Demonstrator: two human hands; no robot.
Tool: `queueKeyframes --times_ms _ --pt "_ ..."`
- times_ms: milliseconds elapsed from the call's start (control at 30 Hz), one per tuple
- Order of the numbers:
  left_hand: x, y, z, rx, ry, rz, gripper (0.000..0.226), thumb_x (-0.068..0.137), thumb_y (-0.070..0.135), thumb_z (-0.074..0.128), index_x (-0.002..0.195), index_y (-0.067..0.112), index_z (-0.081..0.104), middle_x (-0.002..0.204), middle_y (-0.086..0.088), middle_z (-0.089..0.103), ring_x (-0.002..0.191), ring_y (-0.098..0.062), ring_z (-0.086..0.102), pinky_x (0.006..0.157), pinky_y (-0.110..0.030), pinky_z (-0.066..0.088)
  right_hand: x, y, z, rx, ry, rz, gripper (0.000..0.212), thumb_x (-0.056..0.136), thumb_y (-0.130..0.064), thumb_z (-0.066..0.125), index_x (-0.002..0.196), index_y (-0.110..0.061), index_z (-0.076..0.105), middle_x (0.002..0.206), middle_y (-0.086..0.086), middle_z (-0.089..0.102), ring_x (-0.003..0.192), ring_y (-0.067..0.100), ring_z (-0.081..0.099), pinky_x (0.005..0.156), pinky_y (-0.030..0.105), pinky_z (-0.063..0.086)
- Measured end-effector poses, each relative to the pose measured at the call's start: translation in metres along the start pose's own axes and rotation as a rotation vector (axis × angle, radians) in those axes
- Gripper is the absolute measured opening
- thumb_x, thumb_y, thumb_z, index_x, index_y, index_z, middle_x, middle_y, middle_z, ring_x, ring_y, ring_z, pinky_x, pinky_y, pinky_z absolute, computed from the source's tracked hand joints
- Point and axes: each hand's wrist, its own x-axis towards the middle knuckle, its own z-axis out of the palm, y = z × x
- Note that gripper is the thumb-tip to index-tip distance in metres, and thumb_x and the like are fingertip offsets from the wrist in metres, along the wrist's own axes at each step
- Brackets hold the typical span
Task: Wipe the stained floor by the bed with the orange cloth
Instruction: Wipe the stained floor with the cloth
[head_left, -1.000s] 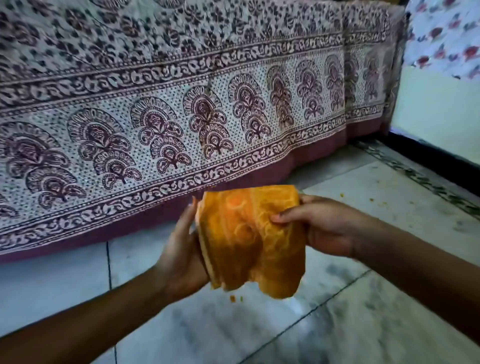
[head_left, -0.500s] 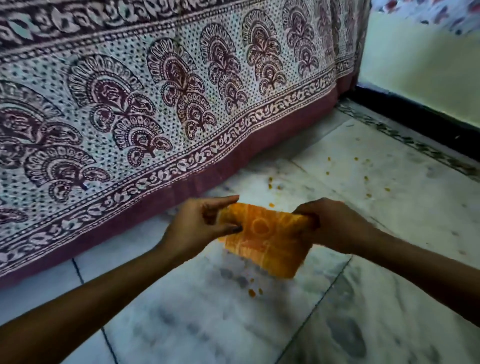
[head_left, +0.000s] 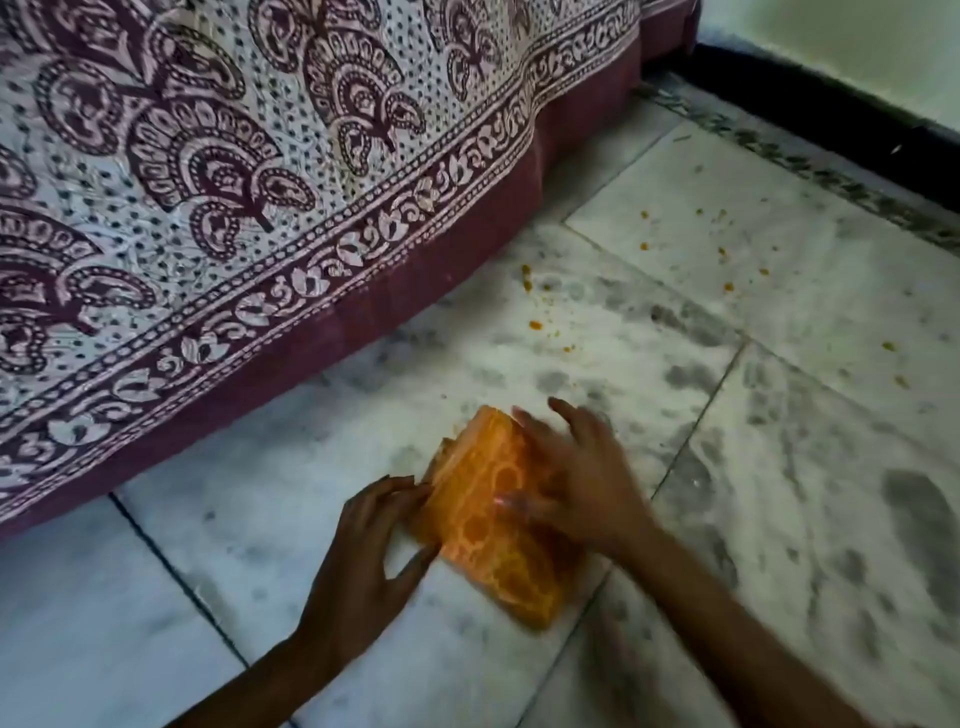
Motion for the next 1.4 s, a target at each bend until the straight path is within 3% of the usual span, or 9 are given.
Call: queueKeyframes --times_ms 100,233,467,700,833,967,1067,1200,1400 --pt "0.001 -0.002 0.005 0.07 0.014 -0.01 0.045 0.091 0.049 0.044 0.125 0.021 0.054 0.124 0.016 0.046 0.117 -0.012 0.047 0.098 -0.026 0.038 -0.014 -0.029 0.053 -0.032 0.144 0.079 0.072 0.072 -0.067 0.044 0.131 -0.027 0.047 0.129 0.01 0.053 0.109 0.035 0.051 0.083 0.047 0.043" --pt "-0.007 -0.002 0.017 0.199 -0.086 0.108 0.054 0.09 0.058 0.042 0.13 0.023 0.049 0.131 0.011 0.047 0.131 -0.016 0.037 0.11 -0.037 0.023 -0.093 0.012 0.058 0.049 0.224 -0.065 0.059 0.064 -0.046 0.055 0.117 -0.02 0.053 0.112 0.011 0.057 0.082 0.034 0.059 0.069 0.038 0.046" --pt "-0.005 0.0 0.021 0.313 -0.029 0.073 0.051 0.098 0.043 0.029 0.131 0.01 0.053 0.138 -0.006 0.048 0.135 -0.019 0.033 0.112 -0.041 0.023 0.017 0.042 0.041 -0.057 0.356 0.581 0.06 0.089 -0.038 0.041 0.141 -0.009 0.036 0.134 0.032 0.043 0.118 0.051 0.043 0.096 0.061 0.035" --pt "0.01 -0.011 0.012 0.479 0.016 -0.12 0.055 0.098 0.034 0.023 0.134 0.0 0.047 0.142 -0.018 0.042 0.135 -0.029 0.029 0.112 -0.037 0.015 -0.098 0.015 0.069 -0.064 0.274 -0.273 0.053 0.076 -0.049 0.055 0.128 -0.04 0.05 0.144 0.005 0.043 0.121 0.029 0.048 0.095 0.042 0.036" --pt "0.009 -0.013 0.014 0.489 0.007 -0.118 0.052 0.094 0.027 0.029 0.137 0.0 0.043 0.146 -0.015 0.037 0.138 -0.028 0.026 0.114 -0.035 0.015 -0.055 0.059 0.047 -0.141 0.342 -0.064 0.055 0.074 -0.047 0.049 0.127 -0.031 0.053 0.133 0.01 0.054 0.112 0.034 0.052 0.088 0.044 0.04" --pt "0.009 -0.013 0.015 0.442 0.043 -0.138 0.051 0.095 0.026 0.027 0.137 0.001 0.043 0.147 -0.012 0.036 0.138 -0.025 0.027 0.115 -0.033 0.016 0.04 -0.007 0.054 -0.037 0.381 0.253 0.066 0.069 -0.053 0.039 0.126 -0.024 0.058 0.13 0.019 0.055 0.109 0.044 0.054 0.09 0.056 0.041" --pt "0.007 -0.019 0.006 0.416 0.113 -0.168 0.049 0.093 0.021 0.029 0.133 -0.001 0.046 0.144 -0.013 0.04 0.136 -0.024 0.028 0.114 -0.034 0.018 0.009 -0.049 0.076 -0.045 0.302 -0.078 0.063 0.067 -0.054 0.049 0.127 -0.034 0.053 0.138 0.01 0.05 0.116 0.037 0.051 0.094 0.053 0.04" --pt "0.007 -0.028 -0.006 0.434 0.128 -0.175 0.049 0.093 0.022 0.03 0.131 -0.002 0.051 0.141 -0.015 0.043 0.135 -0.024 0.029 0.115 -0.031 0.015 -0.063 0.016 0.066 -0.068 0.275 -0.339 0.06 0.067 -0.051 0.057 0.125 -0.039 0.05 0.142 0.001 0.043 0.118 0.03 0.05 0.093 0.042 0.038" --pt "0.008 -0.027 -0.005 0.439 0.125 -0.174 0.049 0.094 0.024 0.03 0.132 -0.001 0.049 0.143 -0.012 0.04 0.137 -0.022 0.027 0.116 -0.03 0.014 0.06 0.035 0.039 -0.127 0.371 0.17 0.071 0.071 -0.056 0.041 0.134 -0.026 0.05 0.138 0.015 0.048 0.115 0.041 0.048 0.089 0.053 0.041"
